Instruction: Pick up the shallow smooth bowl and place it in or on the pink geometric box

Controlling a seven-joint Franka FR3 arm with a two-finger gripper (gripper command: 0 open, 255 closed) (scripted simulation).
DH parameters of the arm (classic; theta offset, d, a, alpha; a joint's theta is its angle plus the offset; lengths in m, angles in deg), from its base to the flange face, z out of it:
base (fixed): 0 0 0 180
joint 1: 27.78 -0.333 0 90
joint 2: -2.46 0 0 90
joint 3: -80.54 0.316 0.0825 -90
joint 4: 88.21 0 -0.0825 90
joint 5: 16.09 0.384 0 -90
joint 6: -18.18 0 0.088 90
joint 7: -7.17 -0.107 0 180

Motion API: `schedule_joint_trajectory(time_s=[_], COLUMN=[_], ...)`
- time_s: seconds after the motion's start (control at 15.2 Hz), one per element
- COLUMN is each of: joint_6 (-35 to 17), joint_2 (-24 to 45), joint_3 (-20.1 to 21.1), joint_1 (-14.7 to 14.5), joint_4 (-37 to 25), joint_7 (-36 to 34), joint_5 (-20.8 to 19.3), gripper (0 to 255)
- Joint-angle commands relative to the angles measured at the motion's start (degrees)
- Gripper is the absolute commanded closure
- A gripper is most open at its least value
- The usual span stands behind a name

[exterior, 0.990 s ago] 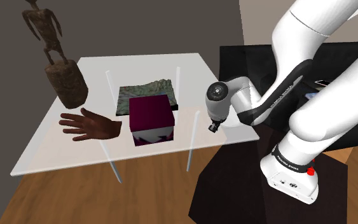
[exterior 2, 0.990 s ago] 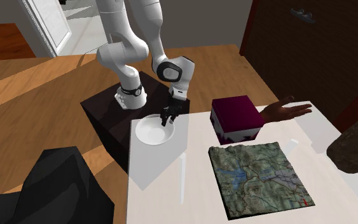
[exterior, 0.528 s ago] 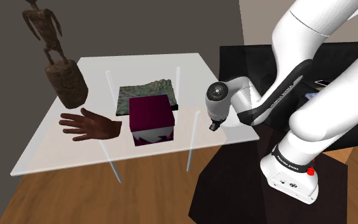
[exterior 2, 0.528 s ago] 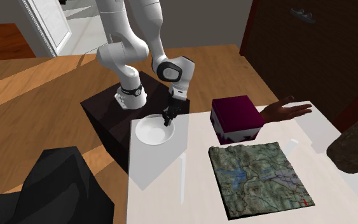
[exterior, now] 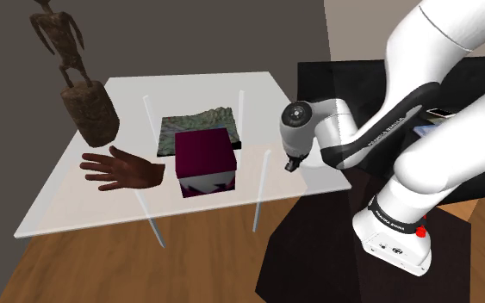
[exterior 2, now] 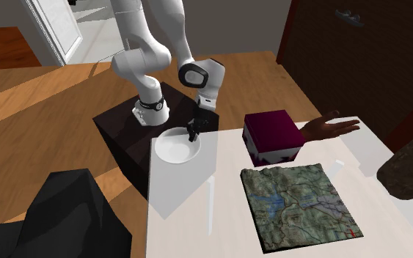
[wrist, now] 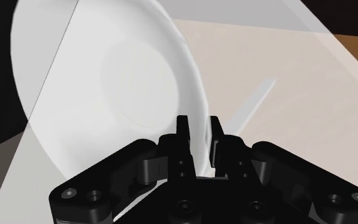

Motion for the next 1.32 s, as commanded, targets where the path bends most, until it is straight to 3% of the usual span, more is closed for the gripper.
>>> schedule_joint_trajectory(time_s=[0.0,0.53,1.25], joint_6=[1.05,7.53,17.81], joint_2=[-2.61,-11.48,-20.69], joint_3=[-1.02,-5.55,-9.85], joint_1=[-1.98,-8.58,-13.6], joint_4=[0.47,0.57,-1.93], joint_7=[3.29,13.1,21.49], joint_5=[3.79,13.49,19.61], gripper=[255,255,255])
